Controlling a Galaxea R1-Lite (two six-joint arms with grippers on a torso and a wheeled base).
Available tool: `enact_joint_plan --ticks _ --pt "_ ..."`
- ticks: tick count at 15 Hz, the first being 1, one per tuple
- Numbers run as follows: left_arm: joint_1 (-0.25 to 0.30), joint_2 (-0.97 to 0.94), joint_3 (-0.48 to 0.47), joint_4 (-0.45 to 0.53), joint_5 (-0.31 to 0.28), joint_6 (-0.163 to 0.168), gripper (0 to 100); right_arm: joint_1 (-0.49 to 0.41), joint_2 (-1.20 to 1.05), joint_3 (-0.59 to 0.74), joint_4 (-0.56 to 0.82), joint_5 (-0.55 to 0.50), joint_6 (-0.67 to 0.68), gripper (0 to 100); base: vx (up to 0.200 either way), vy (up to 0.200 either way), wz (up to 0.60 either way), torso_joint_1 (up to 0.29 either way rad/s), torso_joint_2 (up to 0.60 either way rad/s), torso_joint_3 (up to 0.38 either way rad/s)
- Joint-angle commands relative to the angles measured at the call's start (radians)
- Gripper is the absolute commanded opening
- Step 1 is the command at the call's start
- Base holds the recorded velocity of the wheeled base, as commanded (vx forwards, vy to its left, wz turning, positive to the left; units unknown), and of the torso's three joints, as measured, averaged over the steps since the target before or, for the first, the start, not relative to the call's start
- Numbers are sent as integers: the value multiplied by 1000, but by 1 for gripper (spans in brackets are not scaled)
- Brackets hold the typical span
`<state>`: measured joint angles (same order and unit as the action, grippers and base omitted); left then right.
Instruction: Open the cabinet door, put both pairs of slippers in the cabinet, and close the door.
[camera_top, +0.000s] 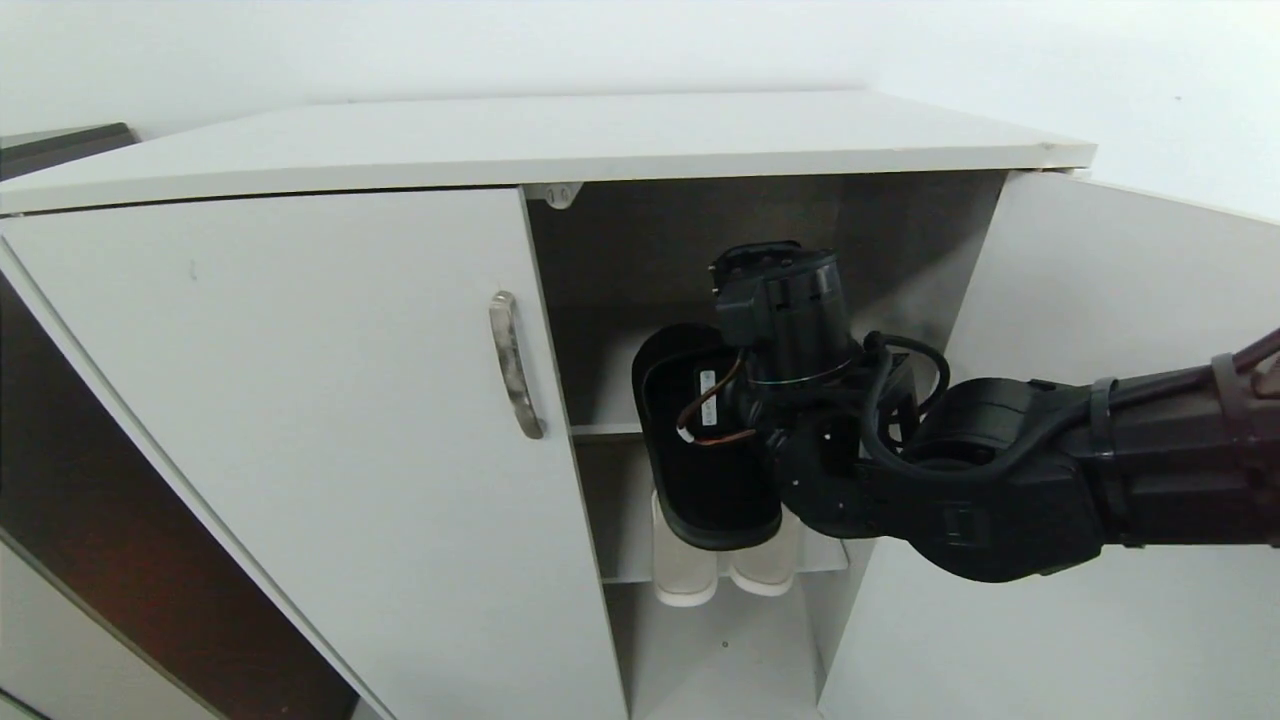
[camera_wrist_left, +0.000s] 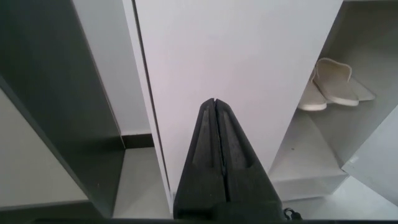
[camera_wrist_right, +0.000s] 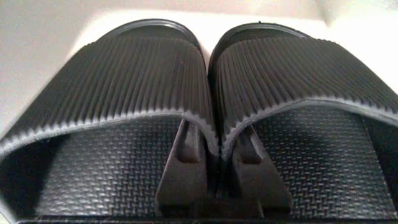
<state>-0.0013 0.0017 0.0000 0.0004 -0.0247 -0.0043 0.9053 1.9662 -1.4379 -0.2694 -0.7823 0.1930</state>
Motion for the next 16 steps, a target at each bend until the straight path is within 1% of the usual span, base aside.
enact_joint_plan --ticks 1,4,7,11,13,16 --pt "0 1 0 0 0 0 0 0 13 -12 -5 2 2 0 0 0 0 0 0 0" --pt "0 1 0 0 0 0 0 -19 51 -47 -8 5 0 0 0 0 0 0 0 0" --pt "0 0 0 0 0 0 0 -65 126 -167 2 18 -6 0 0 0 0 0 0 0" --pt "0 0 0 0 0 -2 0 -105 211 -383 116 40 -24 0 0 0 0 0 0 0" --pt "0 1 0 0 2 -3 0 -117 230 -460 183 58 -24 0 0 0 0 0 0 0" --pt "0 1 0 0 2 -3 0 -131 261 -526 202 57 -24 0 0 0 0 0 0 0"
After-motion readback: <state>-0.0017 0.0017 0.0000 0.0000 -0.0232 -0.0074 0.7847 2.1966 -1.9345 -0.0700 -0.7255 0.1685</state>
